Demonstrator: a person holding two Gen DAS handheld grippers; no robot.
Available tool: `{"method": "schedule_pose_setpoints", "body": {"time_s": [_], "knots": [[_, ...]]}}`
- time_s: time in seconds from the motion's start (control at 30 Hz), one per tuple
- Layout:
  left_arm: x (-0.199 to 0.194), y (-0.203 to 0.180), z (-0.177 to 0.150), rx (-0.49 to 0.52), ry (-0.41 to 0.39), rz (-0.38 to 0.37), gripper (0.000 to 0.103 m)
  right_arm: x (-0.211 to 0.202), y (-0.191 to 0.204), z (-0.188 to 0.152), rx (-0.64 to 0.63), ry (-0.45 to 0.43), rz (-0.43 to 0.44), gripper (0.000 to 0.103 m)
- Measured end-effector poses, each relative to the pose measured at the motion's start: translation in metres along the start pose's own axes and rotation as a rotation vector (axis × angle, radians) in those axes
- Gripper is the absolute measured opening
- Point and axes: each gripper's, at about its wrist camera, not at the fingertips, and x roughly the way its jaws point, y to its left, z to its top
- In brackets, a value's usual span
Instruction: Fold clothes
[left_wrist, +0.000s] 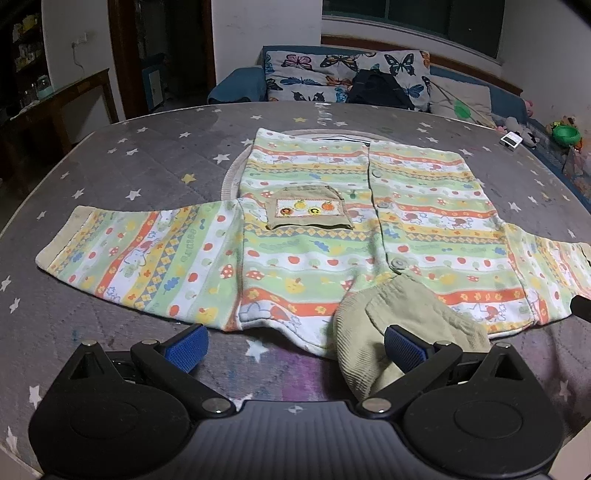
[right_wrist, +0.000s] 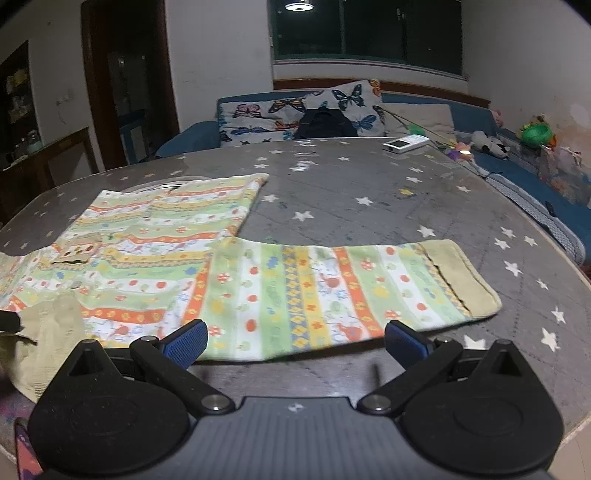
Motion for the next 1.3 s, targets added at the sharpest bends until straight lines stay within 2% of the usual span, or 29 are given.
{"method": "schedule_pose_setpoints", "body": {"time_s": [0.4,0.73,0.9,1.0,1.07,1.13,1.2,1.27,1.3], "knots": [[0.005,-0.009,0.002,0.020,0.012,-0.003,0.103,0.003,-0.035,-0.002,0.065,-0.008,-0.080,0.103],[0.010,-0.005,0.005,0.016,0.016,0.008,0.103,0.009,-0.081,0.003,0.131,-0.034,-0.208,0.101],[0.013,-0.002,0.007,0.006,0.019,0.016,0.103,0.016,-0.112,0.006,0.175,-0.028,-0.248,0.092],[0.014,-0.001,0.007,0.006,0.018,0.024,0.103,0.022,-0.123,0.008,0.191,-0.019,-0.256,0.081],[0.014,0.000,0.007,0.006,0.018,0.027,0.103,0.028,-0.128,0.009,0.205,-0.002,-0.243,0.069],[0.014,0.001,0.008,0.004,0.018,0.030,0.103,0.033,-0.128,0.010,0.199,0.002,-0.235,0.066],[0.014,0.001,0.008,0.002,0.019,0.034,0.103,0.035,-0.127,0.011,0.190,0.004,-0.228,0.057],[0.015,0.002,0.008,-0.001,0.022,0.036,0.103,0.034,-0.123,0.013,0.189,0.001,-0.208,0.039],[0.016,0.002,0.008,-0.003,0.024,0.036,0.103,0.031,-0.119,0.016,0.193,-0.007,-0.184,0.035]]}}
